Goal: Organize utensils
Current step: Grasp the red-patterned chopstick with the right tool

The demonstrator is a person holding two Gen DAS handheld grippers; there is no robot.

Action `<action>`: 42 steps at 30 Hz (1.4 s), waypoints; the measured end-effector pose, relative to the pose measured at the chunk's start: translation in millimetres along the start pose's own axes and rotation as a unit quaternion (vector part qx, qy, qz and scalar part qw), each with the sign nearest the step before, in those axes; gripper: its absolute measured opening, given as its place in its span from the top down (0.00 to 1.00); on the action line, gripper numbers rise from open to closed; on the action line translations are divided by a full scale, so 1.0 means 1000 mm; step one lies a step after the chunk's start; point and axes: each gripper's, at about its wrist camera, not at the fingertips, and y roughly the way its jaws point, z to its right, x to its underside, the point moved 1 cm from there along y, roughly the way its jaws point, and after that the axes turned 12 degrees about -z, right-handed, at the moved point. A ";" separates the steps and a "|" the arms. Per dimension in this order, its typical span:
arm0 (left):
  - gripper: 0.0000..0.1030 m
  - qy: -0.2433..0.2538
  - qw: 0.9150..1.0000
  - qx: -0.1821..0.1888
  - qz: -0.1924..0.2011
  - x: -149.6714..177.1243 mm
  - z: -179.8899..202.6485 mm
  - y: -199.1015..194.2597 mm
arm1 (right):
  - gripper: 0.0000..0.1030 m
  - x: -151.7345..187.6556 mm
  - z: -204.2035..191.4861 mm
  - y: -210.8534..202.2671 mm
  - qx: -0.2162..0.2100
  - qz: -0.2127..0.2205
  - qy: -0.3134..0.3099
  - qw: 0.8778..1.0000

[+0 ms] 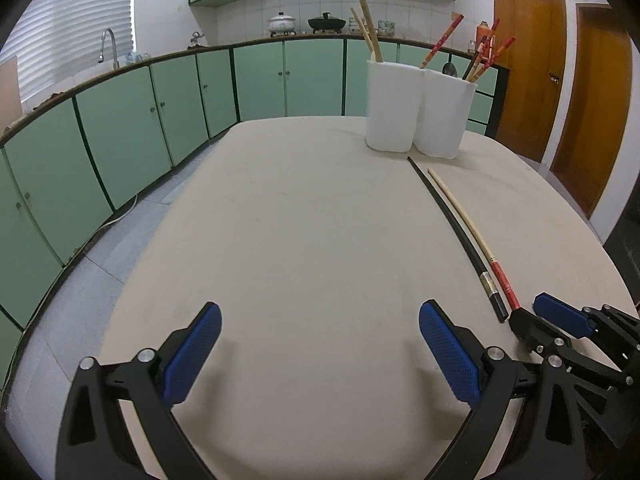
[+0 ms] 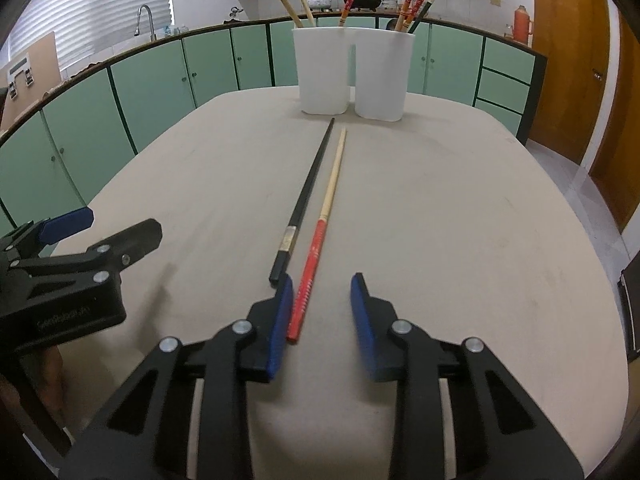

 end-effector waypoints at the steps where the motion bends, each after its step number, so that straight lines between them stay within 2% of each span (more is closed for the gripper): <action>1: 0.06 0.000 1.000 0.001 0.001 0.000 0.001 -0.001 | 0.71 0.000 0.000 0.000 0.001 0.000 0.001 1.000; 6: 0.06 0.003 1.000 -0.002 -0.003 0.002 0.006 0.001 | 0.81 -0.001 0.000 0.001 0.002 0.001 0.000 1.000; 11: 0.06 0.010 1.000 -0.004 -0.005 0.002 0.010 0.002 | 0.82 -0.001 0.002 0.002 -0.002 0.000 0.002 1.000; 23: 0.06 0.007 1.000 -0.006 -0.011 0.004 0.011 0.005 | 0.94 -0.010 0.007 0.006 0.008 -0.007 0.010 1.000; 42: 0.06 0.012 1.000 0.001 -0.010 0.002 0.021 0.004 | 0.94 -0.021 0.028 0.012 0.019 -0.013 0.046 0.999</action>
